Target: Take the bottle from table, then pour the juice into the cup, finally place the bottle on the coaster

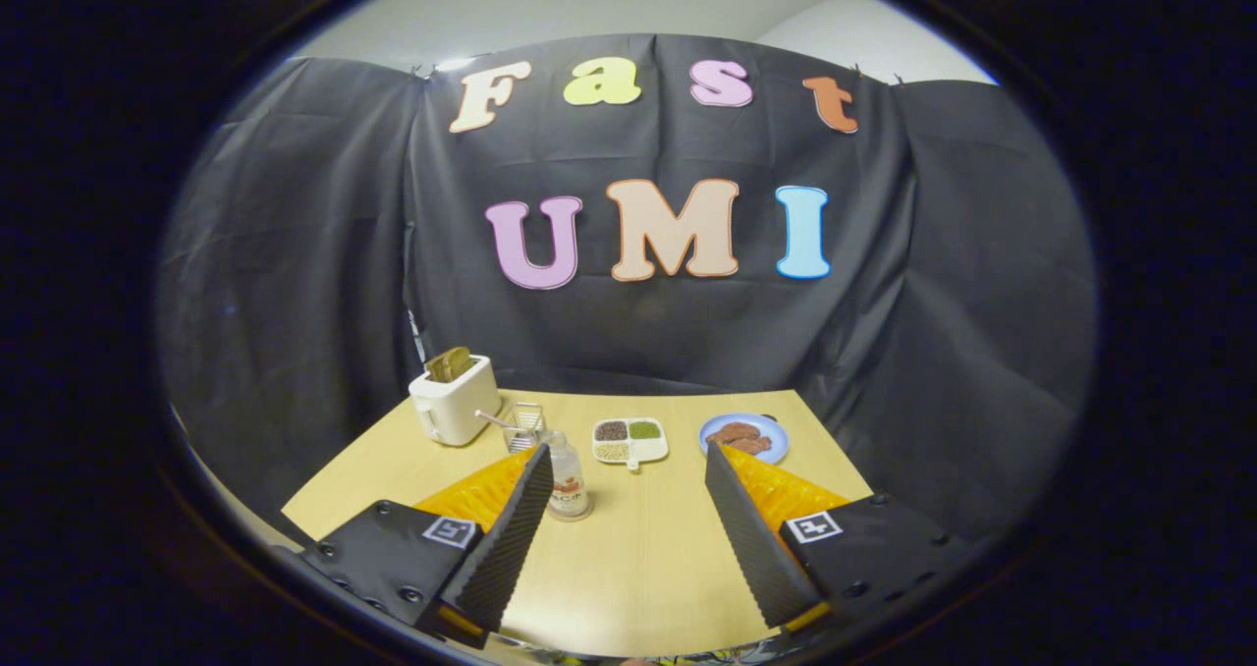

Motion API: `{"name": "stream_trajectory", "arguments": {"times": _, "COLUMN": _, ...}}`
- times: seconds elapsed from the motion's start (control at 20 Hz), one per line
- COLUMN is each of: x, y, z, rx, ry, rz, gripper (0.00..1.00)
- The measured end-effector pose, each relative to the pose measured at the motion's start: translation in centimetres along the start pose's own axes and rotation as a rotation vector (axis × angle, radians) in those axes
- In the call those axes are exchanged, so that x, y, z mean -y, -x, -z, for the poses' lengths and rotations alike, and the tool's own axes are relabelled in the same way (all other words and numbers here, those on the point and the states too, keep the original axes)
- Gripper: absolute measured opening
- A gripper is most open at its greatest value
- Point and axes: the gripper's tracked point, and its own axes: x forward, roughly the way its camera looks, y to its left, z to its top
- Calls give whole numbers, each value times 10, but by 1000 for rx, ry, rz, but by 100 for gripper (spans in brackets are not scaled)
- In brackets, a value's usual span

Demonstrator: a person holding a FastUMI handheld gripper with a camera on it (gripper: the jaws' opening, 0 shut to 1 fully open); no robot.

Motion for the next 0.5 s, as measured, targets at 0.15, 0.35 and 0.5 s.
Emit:
{"name": "stream_trajectory", "arguments": {"times": 0.15, "x": 6, "y": 1, "z": 2, "rx": 7, "ry": 5, "rz": 3, "gripper": 97}}
{"name": "stream_trajectory", "arguments": {"times": 0.35, "x": 17, "y": 4, "z": 4, "rx": 8, "ry": 10, "rz": 16, "gripper": 97}}
{"name": "stream_trajectory", "arguments": {"times": 0.5, "x": 22, "y": 5, "z": 6, "rx": 8, "ry": 4, "rz": 18, "gripper": 97}}
